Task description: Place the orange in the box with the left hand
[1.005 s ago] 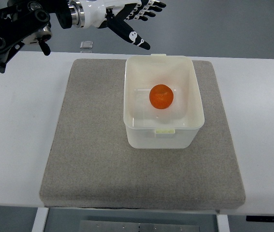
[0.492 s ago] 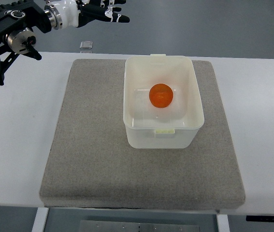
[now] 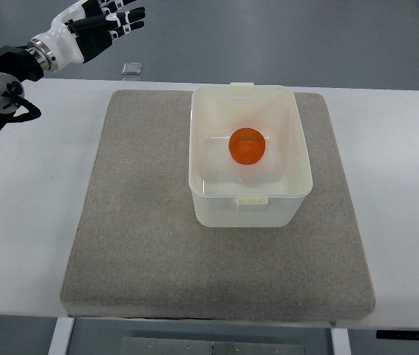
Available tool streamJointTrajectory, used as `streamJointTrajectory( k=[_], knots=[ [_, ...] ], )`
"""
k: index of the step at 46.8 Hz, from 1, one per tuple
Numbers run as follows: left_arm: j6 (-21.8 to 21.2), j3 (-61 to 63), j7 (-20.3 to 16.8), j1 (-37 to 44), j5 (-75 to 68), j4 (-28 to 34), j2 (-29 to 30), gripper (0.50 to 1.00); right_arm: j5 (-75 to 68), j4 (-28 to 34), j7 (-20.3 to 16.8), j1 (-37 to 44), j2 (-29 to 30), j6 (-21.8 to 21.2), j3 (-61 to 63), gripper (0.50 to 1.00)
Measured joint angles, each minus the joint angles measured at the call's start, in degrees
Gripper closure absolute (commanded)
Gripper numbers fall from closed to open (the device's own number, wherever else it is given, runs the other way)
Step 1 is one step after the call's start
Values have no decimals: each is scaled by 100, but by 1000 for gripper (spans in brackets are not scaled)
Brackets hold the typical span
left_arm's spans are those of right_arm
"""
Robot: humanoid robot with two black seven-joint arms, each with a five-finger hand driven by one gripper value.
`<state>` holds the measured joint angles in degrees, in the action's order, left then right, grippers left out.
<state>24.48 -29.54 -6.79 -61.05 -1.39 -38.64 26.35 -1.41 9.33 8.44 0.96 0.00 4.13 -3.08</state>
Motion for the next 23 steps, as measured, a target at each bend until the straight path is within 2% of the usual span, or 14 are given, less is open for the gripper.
streamJointTrajectory(
  k=[9,18,23],
  knots=[
    [47,-368,72,356,0,-16,3,506,0,0,0,1,0,0,0,574],
    [149,-1084,819,604,43,-36,-14,506,0,1,0,0,0,0,0,574],
    [203,-1264,994,661,161,15,-15,506,0,2,0,0,0,0,0,574]
  ],
)
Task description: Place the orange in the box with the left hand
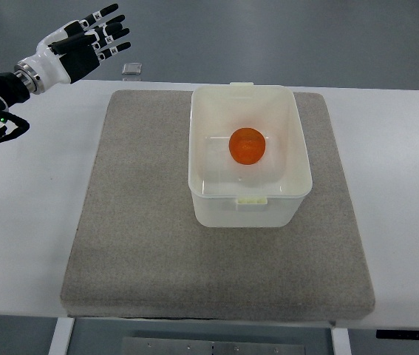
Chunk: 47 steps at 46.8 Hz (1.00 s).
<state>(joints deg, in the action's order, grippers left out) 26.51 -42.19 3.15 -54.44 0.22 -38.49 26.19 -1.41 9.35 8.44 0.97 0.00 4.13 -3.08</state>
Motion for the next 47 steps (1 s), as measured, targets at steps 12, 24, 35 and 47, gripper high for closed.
streamJointTrajectory(
  k=[12,24,35,47],
  knots=[
    [114,-10,4,53,119,277,-85,506,0,-2,0,0,0,0,0,574],
    [144,-9,-107,187,107,275,-164,506,0,-1,0,1,0,0,0,574],
    [144,-3,-113,290,107,279,-168,506,0,-2,0,0,0,0,0,574],
    [144,-8,-113,381,120,268,-153,506,0,-2,0,0,0,0,0,574]
  ],
)
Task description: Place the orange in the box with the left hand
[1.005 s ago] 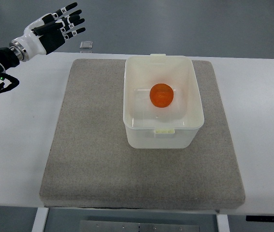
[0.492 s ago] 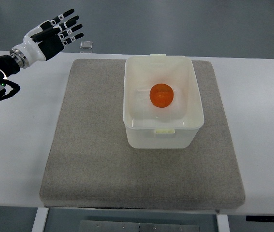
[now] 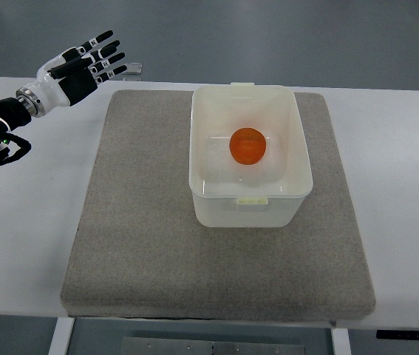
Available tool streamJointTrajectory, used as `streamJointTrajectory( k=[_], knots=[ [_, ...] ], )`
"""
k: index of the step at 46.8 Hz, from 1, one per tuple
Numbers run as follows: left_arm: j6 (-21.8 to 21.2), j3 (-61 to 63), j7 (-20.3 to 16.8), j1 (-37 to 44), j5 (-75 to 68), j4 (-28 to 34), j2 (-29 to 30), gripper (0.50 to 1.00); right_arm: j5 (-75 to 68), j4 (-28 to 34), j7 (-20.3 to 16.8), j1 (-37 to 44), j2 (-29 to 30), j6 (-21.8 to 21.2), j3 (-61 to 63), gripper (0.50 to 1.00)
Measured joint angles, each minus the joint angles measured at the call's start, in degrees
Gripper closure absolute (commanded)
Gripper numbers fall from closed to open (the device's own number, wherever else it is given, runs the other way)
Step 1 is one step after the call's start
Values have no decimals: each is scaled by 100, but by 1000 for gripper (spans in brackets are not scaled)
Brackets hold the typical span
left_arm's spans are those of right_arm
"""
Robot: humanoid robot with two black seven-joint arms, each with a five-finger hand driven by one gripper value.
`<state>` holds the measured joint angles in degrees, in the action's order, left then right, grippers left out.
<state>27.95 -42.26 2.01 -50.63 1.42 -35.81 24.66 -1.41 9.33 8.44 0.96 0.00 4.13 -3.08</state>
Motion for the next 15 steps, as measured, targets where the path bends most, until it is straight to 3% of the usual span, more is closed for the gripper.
streamJointTrajectory(
  k=[15],
  knots=[
    [0,-23,0,0,0,3,29,506,-4,7,19,0,0,17,-1,574]
  ],
)
